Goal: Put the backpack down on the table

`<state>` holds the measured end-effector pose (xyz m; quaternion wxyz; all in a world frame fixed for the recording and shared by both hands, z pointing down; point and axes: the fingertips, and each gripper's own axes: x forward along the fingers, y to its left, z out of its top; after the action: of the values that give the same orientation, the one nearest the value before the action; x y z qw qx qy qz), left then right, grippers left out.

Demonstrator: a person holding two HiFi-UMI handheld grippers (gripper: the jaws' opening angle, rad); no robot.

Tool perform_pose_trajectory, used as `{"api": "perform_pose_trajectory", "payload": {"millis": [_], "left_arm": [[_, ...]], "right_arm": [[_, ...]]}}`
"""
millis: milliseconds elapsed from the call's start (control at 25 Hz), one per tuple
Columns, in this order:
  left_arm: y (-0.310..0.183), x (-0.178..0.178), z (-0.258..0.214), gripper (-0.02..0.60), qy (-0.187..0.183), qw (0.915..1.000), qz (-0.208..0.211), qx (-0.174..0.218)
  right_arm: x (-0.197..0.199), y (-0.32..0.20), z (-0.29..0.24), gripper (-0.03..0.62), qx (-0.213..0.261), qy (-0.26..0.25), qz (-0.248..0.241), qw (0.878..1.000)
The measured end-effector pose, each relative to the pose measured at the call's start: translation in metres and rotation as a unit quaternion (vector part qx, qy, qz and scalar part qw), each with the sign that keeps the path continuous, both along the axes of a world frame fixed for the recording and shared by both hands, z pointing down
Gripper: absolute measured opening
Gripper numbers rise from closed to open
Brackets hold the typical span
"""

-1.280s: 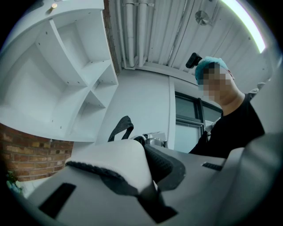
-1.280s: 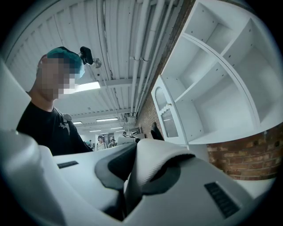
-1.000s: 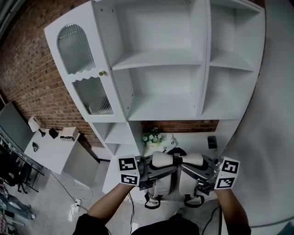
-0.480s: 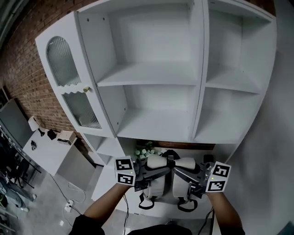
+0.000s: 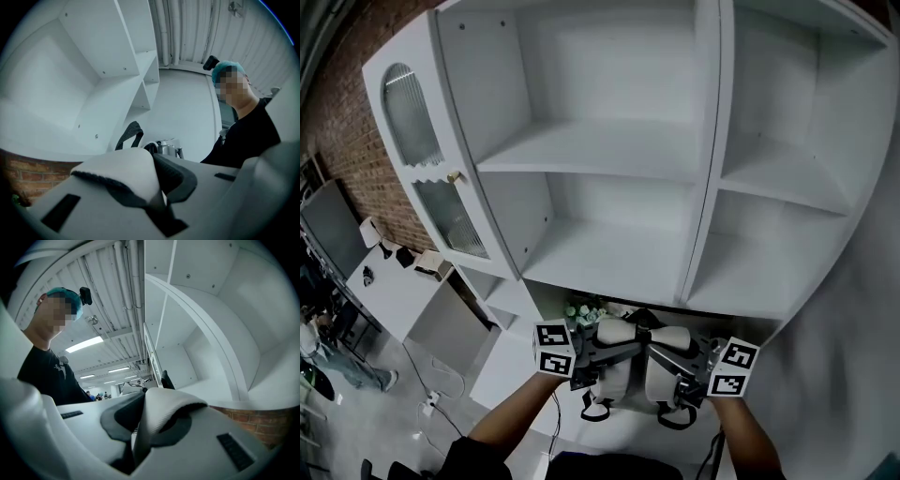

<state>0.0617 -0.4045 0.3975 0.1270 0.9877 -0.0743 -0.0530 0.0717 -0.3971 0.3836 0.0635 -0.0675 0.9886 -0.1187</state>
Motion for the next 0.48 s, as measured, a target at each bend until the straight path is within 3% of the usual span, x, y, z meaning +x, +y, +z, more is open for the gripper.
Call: {"api": "perform_pose_trajectory", "payload": {"millis": [240, 480], "left_arm": [[-0.008, 0.002, 0.017, 0.052, -0.004, 0.9999, 0.01, 0.007], [-0.008, 0.005, 0.042, 0.052, -0.022, 0.9985, 0.047, -0.018]], "right_arm": [[0.002, -0.011, 0.015, 0.049, -0.013, 0.003, 0.007, 1.0], [0.004, -0.014, 0.039, 0.049, -0.02, 0.015, 0.015, 1.0]]}}
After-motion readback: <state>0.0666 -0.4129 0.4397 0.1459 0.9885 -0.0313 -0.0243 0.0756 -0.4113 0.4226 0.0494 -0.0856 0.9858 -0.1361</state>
